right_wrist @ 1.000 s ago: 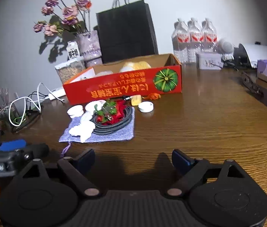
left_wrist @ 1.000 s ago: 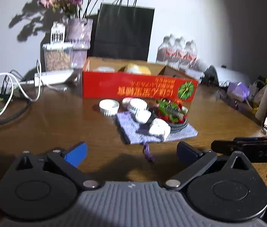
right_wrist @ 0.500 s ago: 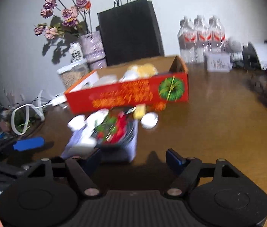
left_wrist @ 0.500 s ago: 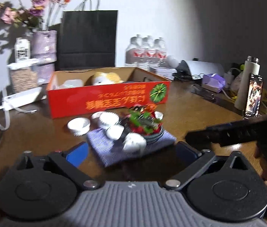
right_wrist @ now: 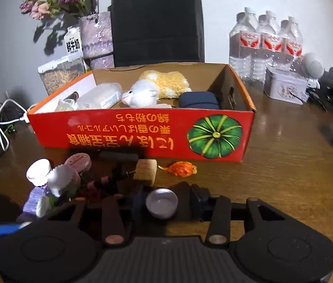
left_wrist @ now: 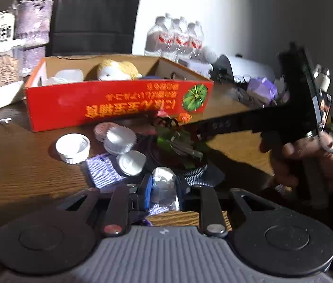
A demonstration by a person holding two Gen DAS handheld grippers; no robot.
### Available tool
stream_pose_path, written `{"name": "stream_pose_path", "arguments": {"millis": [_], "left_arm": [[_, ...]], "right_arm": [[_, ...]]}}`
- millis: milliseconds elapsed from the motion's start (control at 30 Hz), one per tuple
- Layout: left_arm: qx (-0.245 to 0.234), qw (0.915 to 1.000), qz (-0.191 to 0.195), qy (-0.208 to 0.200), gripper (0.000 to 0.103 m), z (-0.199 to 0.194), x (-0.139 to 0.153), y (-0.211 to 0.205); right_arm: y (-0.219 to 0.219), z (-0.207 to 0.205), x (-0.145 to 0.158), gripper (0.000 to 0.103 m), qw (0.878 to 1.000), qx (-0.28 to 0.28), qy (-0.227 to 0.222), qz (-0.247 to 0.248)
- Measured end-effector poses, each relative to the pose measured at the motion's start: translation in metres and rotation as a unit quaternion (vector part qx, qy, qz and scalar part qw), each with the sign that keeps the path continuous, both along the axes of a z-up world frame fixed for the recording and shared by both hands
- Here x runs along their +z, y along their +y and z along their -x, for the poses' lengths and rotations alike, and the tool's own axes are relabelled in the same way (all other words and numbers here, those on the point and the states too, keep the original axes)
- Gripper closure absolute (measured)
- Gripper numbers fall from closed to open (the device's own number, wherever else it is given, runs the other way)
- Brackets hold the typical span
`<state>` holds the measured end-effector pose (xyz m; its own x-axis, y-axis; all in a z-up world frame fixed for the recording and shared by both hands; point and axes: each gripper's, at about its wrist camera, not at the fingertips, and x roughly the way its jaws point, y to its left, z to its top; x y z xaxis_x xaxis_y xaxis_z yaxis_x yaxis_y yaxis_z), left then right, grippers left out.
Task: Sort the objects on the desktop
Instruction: 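Carry both items over the cardboard box and open both tools to release them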
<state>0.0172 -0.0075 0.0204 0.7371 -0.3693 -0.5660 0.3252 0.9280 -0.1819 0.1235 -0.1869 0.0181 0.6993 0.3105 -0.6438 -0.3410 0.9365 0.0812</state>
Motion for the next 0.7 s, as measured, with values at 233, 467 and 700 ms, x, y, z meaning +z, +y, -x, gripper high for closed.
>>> {"name": "stream_pose_path", "arguments": {"millis": [233,467,700], "left_arm": [[0.038,0.9981,0.037,-0.03,0.082,0.012,0.024,0.029],[0.06,0.9967,0.032,-0.044,0.082,0.028,0.04,0.037],[0.032,0.9973,0.049,-0.044,0.082,0.068,0.051,0.031]], "right_arm": [[0.006,0.009,-0.002,0.075,1.0,0.004,-0.019,0.018],[-0.02,0.062,0.017,0.076,0.999,-0.02,-0.05,0.01],[-0.041,0.156,0.036,0.076,0.998,-0.015,-0.045,-0.033]]}}
